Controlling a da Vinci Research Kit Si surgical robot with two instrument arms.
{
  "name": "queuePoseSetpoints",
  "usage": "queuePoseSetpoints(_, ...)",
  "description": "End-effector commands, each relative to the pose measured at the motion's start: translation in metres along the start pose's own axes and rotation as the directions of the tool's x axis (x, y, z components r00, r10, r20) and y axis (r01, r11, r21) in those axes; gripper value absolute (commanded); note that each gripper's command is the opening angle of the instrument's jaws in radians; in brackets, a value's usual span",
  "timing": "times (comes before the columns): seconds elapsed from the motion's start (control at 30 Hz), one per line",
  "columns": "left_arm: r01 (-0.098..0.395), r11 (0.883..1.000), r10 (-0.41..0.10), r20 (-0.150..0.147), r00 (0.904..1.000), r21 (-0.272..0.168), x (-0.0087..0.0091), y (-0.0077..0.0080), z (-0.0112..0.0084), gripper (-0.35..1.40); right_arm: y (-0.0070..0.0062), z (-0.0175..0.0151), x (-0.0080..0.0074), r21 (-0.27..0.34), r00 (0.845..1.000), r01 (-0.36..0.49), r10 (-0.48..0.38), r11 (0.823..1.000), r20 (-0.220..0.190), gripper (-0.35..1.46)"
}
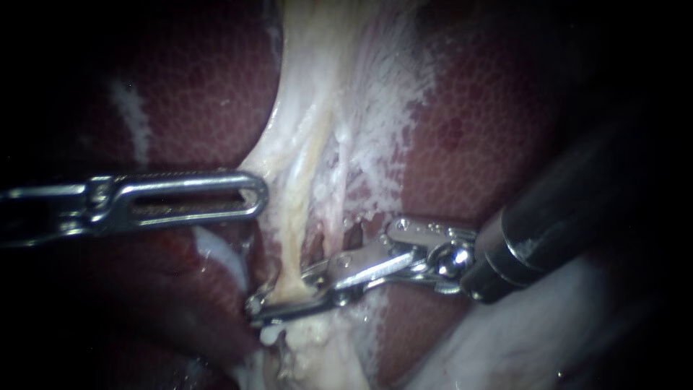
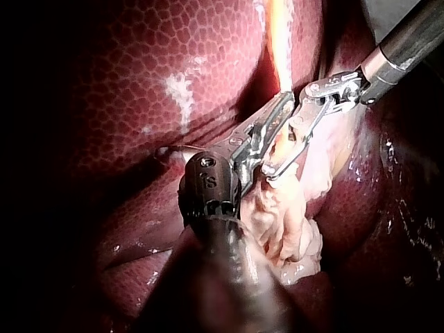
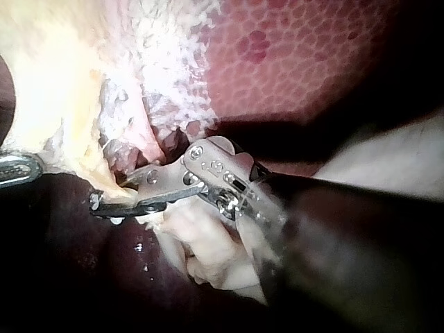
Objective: Going back second clip left tube
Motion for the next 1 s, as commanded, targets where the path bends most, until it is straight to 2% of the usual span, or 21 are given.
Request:
queuePoseSetpoints(0.03, 0.000, 1.000, 0.000, 0.000, 1.0000, 0.000, 0.0000, 0.0000, 0.0000, -0.35, 0.0000, 0.0000, 0.0000, 0.000, 1.000, 0.000, 0.000, 1.000, 0.000, -0.35)
queuePoseSetpoints(0.47, 0.000, 1.000, 0.000, 0.000, 1.0000, 0.000, 0.0000, 0.0000, 0.0000, -0.35, 0.0000, 0.0001, 0.0000, 0.004, 1.000, 0.001, -0.001, 1.000, 0.003, -0.34)
queuePoseSetpoints(0.53, 0.000, 1.000, 0.000, 0.000, 1.0000, 0.000, 0.0000, 0.0000, 0.0000, -0.35, 0.0001, 0.0001, 0.0000, 0.004, 1.000, 0.001, -0.001, 1.000, 0.002, -0.17)
queuePoseSetpoints(0.6, 0.000, 1.000, 0.000, 0.000, 1.0000, 0.001, 0.0000, 0.0001, 0.0000, -0.35, 0.0002, 0.0002, 0.0001, 0.000, 0.997, 0.072, -0.072, 0.997, 0.007, -0.01)
queuePoseSetpoints(0.77, 0.000, 1.000, 0.000, 0.000, 1.0000, 0.001, 0.0000, 0.0001, -0.0001, -0.35, 0.0004, 0.0006, 0.0003, -0.016, 0.984, 0.177, -0.177, 0.984, 0.010, 0.35)
queuePoseSetpoints(1.0, 0.000, 1.000, 0.000, -0.001, 1.0000, 0.001, 0.0000, 0.0001, -0.0001, -0.35, 0.0005, 0.0013, 0.0007, -0.025, 0.969, 0.246, -0.245, 0.969, 0.015, 0.53)
